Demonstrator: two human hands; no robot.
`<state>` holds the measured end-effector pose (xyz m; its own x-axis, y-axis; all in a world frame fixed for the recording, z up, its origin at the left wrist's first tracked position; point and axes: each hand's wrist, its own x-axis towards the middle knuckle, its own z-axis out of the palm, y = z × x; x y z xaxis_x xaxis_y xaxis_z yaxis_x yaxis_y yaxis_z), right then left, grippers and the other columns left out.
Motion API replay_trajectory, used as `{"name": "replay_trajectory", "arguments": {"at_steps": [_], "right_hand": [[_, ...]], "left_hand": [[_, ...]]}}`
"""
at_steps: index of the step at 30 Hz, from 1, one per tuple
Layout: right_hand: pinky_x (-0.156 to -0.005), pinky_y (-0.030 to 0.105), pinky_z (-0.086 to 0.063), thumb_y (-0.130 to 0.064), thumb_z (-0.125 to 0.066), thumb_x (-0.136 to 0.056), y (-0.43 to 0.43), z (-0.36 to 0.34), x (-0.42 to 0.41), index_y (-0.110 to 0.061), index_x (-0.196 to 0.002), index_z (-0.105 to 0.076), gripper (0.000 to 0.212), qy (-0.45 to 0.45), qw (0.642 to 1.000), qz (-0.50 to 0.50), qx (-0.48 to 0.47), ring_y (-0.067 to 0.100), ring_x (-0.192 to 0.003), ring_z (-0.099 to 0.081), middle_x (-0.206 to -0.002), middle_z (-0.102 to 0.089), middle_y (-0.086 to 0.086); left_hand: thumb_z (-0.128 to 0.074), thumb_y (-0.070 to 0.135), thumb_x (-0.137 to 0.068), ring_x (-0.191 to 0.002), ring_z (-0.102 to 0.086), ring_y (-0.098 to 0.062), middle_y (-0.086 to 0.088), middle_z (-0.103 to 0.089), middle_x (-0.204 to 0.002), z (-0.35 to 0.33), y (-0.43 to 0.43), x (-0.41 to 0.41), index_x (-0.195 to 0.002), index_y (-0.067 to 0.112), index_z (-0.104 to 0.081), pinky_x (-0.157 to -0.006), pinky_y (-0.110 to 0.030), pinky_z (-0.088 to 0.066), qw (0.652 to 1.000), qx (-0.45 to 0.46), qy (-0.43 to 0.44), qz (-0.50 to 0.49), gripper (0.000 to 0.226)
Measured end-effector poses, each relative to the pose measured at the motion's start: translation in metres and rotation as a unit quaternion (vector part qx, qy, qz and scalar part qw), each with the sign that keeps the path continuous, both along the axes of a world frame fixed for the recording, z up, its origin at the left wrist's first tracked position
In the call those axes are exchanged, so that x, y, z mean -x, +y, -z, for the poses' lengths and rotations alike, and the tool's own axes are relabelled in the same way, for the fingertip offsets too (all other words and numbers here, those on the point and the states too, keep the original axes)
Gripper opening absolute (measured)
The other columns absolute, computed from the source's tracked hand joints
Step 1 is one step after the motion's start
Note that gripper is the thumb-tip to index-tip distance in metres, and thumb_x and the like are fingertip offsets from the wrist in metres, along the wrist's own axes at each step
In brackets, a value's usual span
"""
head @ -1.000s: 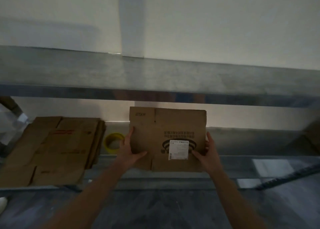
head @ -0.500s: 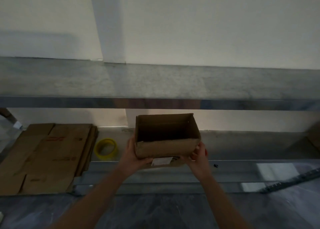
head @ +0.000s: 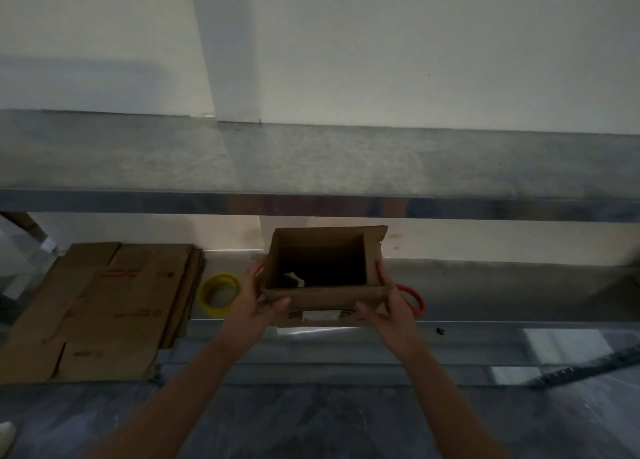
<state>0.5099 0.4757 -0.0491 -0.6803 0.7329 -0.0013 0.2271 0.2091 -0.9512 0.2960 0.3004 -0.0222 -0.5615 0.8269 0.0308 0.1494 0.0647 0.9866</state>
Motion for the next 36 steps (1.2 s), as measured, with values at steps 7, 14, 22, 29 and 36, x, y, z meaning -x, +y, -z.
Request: {"name": "replay_trajectory", "arguments": {"at_steps": [7,14,22,29,36], "right_hand": [[-0.107,0.052,-0.044,-0.044,-0.070,-0.081,-0.002,-0.005,-0.004,-0.054,-0.143,-0.035,0.072,0.012,1.000,-0.013,-0.010,0.018,-0.138,-0.041,-0.151,-0.039,-0.004],[-0.106,0.048,-0.046,-0.070,-0.069,-0.075,0.003,-0.003,-0.004,-0.052,-0.139,-0.043,0.071,0.010,1.000,0.005,0.010,0.016,-0.132,-0.048,-0.142,-0.048,-0.006],[-0.107,0.049,-0.044,-0.071,-0.062,-0.080,-0.007,-0.009,0.001,-0.042,-0.142,-0.043,0.071,-0.006,0.999,0.027,-0.020,0.015,-0.133,-0.047,-0.143,-0.049,-0.007],[-0.109,0.044,-0.044,-0.055,-0.063,-0.083,-0.025,-0.009,-0.011,-0.050,-0.136,-0.046,0.057,-0.006,0.998,0.055,-0.019,0.000,-0.132,-0.041,-0.137,-0.047,-0.028],[-0.104,0.033,-0.047,-0.065,-0.065,-0.073,-0.021,-0.014,-0.017,-0.051,-0.132,-0.049,0.062,-0.023,0.999,0.042,0.016,0.005,-0.126,-0.048,-0.131,-0.044,-0.030]], "left_hand": [[-0.067,-0.001,-0.085,-0.133,-0.033,0.007,0.014,-0.020,-0.151,0.012,0.000,0.003,-0.127,0.024,-0.054,-0.098,-0.018,-0.046,0.994,0.012,0.109,0.015,0.051],[-0.078,0.030,-0.076,-0.122,-0.043,0.008,0.014,-0.045,-0.137,0.009,0.001,0.013,-0.133,0.035,-0.048,-0.087,-0.009,-0.046,0.995,0.009,0.091,-0.032,0.065],[-0.075,0.018,-0.080,-0.125,-0.035,0.016,0.006,-0.035,-0.143,0.013,0.005,0.020,-0.123,0.020,-0.060,-0.093,-0.001,-0.036,0.993,0.042,0.108,0.001,0.046],[-0.079,0.036,-0.070,-0.118,-0.047,0.010,0.018,-0.047,-0.129,0.016,-0.012,-0.001,-0.134,0.044,-0.042,-0.085,-0.007,-0.045,0.996,0.023,0.069,-0.046,0.074],[-0.079,0.048,-0.066,-0.116,-0.041,0.019,0.024,-0.046,-0.128,0.010,-0.018,0.006,-0.142,0.042,-0.030,-0.091,-0.001,-0.035,0.989,0.078,0.126,-0.016,0.090]]}}
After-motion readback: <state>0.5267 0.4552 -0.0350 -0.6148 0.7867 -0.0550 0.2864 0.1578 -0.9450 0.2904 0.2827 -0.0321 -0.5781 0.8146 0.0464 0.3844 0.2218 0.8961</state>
